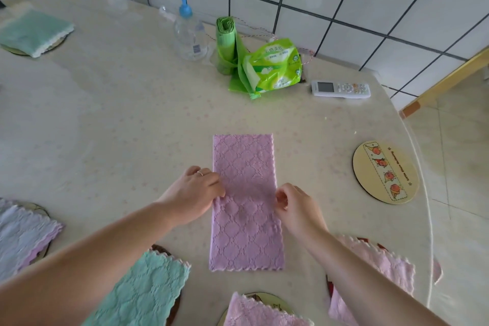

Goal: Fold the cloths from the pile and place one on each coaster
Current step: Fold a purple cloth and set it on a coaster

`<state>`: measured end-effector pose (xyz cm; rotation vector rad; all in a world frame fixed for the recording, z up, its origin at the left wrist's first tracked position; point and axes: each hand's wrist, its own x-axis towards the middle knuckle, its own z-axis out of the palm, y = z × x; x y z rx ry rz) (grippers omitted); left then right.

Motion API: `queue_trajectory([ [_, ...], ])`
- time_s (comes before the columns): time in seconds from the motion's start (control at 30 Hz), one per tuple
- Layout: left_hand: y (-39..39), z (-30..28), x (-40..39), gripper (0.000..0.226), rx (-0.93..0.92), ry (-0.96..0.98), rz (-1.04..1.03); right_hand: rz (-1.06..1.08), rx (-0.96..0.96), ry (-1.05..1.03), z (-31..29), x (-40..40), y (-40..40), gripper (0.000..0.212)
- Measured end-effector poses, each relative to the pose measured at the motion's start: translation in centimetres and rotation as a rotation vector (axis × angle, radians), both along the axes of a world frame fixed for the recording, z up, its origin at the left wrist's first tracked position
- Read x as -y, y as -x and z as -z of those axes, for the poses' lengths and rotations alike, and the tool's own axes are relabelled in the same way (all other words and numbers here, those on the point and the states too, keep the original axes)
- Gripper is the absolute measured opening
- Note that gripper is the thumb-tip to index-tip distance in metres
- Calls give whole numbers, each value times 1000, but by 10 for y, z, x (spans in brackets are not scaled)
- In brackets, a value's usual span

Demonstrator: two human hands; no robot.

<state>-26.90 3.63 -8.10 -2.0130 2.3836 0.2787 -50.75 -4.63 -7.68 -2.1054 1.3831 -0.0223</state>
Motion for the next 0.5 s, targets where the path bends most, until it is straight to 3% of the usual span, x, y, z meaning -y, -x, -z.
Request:
queue_trajectory([
  [0.27,17,6,-37,38,-156,-2,105,318,219,-299,-2,-34,14,15],
  [0.5,27,7,-52,37,-263,89,-19,306,177,-392,-4,-45,11,16],
])
